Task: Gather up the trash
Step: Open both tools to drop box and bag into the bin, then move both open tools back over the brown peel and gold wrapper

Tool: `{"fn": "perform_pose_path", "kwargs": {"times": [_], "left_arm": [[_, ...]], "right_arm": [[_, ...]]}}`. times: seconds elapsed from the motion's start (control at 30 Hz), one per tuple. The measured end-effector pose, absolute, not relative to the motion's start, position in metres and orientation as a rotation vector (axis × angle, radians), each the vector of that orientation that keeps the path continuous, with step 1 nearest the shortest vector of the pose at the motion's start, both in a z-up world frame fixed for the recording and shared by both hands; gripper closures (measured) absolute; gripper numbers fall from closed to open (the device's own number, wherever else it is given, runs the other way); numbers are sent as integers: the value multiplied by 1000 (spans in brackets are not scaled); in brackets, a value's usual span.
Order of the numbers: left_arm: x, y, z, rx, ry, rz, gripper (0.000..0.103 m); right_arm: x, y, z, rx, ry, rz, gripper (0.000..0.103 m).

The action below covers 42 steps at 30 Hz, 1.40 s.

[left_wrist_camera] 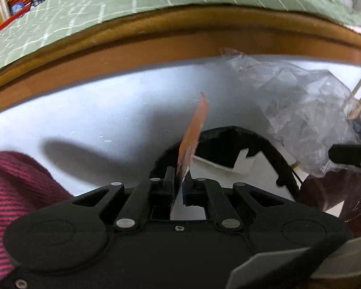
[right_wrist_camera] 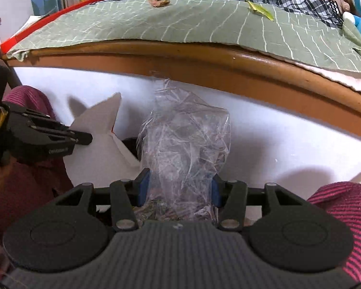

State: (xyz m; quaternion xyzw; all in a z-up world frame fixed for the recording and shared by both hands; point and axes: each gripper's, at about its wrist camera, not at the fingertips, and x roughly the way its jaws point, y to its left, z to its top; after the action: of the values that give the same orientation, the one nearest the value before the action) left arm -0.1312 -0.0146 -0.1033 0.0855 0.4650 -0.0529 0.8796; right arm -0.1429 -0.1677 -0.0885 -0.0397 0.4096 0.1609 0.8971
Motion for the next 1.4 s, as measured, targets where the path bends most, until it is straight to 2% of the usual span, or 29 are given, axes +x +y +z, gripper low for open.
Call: {"fn": "perform_pose_path", "kwargs": {"times": [0.23, 0.3, 0.5, 0.7, 0.73, 0.8, 0.97, 1.07, 1.4], "left_arm": [[-123, -28, -110, 215, 972, -112, 79], [-121, -28, -108, 210, 970, -120, 67], [-119, -27, -102, 214, 944, -114, 55], [-123, -20, -92, 184, 932, -95, 51], [-124, -19, -90, 183, 928, -92, 51], [-124, -18, -87, 180, 922, -84, 48], [-125, -11, -79, 165, 912, -73, 46], [-125, -11, -79, 158, 905, -67, 37], [-132, -7, -59, 116, 856, -89, 30]], "right_arm": [[-137, -165, -91, -73, 858, 323, 47], [-136, -165, -92, -66, 862, 324, 47], [-132, -165, -92, -56, 860, 334, 45], [-130, -157, -91, -68, 842, 364, 39], [-130, -156, -91, -72, 839, 367, 34], [-129, -153, -91, -75, 836, 378, 32], [-127, -150, -91, -67, 822, 390, 19], [-127, -150, -90, -60, 820, 387, 18], [-128, -158, -76, -42, 772, 388, 18]]}}
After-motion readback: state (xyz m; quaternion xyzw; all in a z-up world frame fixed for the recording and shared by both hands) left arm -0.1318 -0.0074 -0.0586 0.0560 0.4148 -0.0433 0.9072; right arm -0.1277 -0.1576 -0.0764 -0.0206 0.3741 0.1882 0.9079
